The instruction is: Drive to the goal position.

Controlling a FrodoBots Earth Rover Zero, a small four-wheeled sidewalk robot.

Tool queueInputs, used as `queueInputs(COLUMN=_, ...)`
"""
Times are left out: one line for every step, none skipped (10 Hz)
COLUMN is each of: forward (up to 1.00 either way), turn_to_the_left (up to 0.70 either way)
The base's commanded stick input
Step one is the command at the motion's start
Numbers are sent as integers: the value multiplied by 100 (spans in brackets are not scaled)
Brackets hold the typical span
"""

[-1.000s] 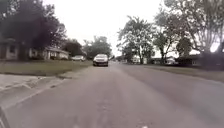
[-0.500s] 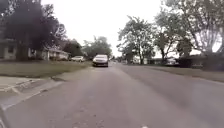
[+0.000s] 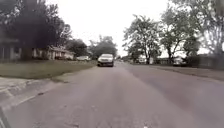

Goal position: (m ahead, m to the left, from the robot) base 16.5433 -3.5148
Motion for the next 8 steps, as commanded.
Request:
queueInputs(forward=70, turn_to_the_left=0)
queueInputs(forward=70, turn_to_the_left=0)
queueInputs(forward=70, turn_to_the_left=0)
queueInputs(forward=70, turn_to_the_left=0)
queueInputs(forward=70, turn_to_the_left=0)
queueInputs(forward=70, turn_to_the_left=0)
queueInputs(forward=70, turn_to_the_left=0)
queueInputs(forward=70, turn_to_the_left=0)
